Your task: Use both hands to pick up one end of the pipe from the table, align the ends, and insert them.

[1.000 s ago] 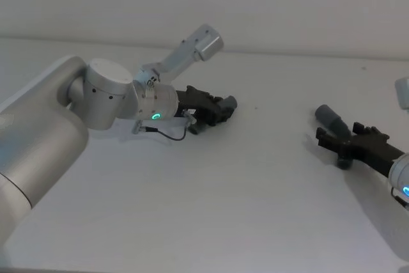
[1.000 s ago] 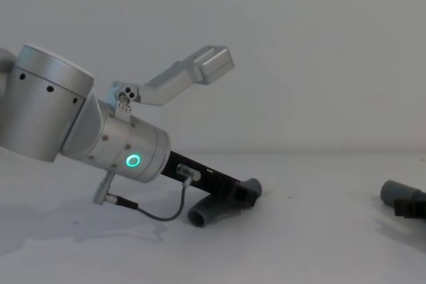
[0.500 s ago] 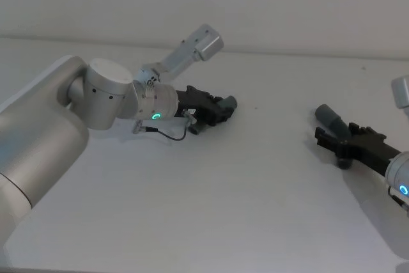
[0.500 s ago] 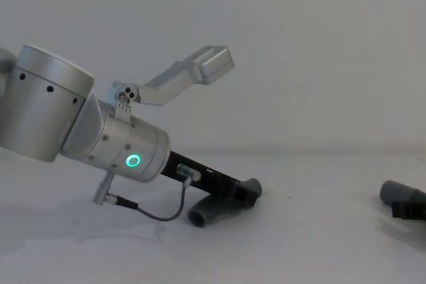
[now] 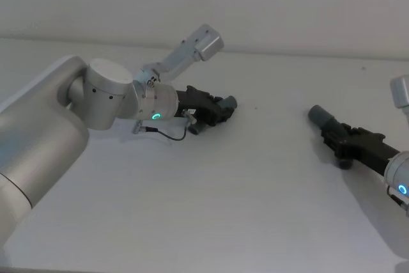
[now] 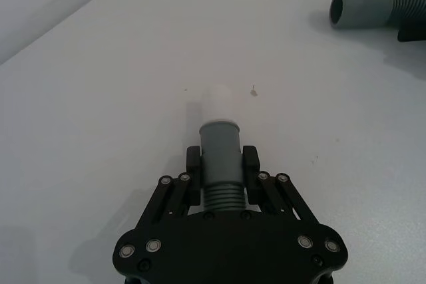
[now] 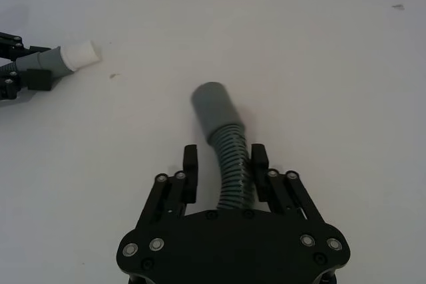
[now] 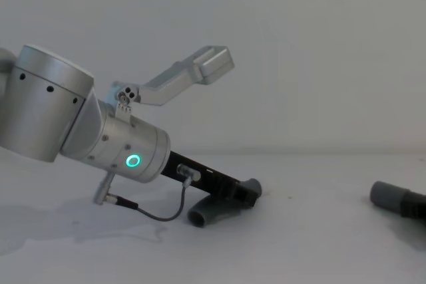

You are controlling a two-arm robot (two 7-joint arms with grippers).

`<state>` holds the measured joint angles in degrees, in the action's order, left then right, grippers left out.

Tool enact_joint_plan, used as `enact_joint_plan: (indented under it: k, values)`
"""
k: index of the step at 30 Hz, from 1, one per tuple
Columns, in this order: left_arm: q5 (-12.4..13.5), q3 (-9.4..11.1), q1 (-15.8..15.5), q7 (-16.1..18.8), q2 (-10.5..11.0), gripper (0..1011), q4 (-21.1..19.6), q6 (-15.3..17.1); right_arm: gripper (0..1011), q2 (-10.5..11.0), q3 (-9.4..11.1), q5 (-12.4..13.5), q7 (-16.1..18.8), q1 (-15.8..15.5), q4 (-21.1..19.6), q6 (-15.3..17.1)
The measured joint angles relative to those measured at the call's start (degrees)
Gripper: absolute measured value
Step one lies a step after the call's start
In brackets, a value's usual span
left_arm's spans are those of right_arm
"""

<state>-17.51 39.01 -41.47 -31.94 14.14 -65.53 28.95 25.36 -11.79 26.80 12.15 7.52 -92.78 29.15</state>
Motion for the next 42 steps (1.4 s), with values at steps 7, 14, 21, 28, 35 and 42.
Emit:
enact_joint_plan:
  k: [7,14,21,28,35,42]
  values:
    - [0.0,0.0,0.0,0.0,0.0,354,0.0,0.0,280,0.0,0.0,0.0,-0.1,0.0,0.1,0.0]
    - [0.0,0.0,0.0,0.0,0.0,354,0.0,0.0,175,0.0,-0.1,0.1,-0.1,0.1,0.1,0.1]
    - [0.0,0.0,0.0,0.0,0.0,355,0.0,0.0,173,0.0,-0.1,0.1,-0.1,0.1,0.1,0.1]
    - [0.0,0.0,0.0,0.0,0.0,355,0.0,0.0,172,0.0,-0.1,0.1,-0.1,0.1,0.1,0.1]
    - [0.0,0.0,0.0,0.0,0.0,354,0.0,0.0,172,0.0,-0.1,0.1,-0.1,0.1,0.1,0.1]
    - [0.0,0.0,0.0,0.0,0.0,355,0.0,0.0,172,0.0,-0.1,0.0,-0.1,0.1,0.1,0.1]
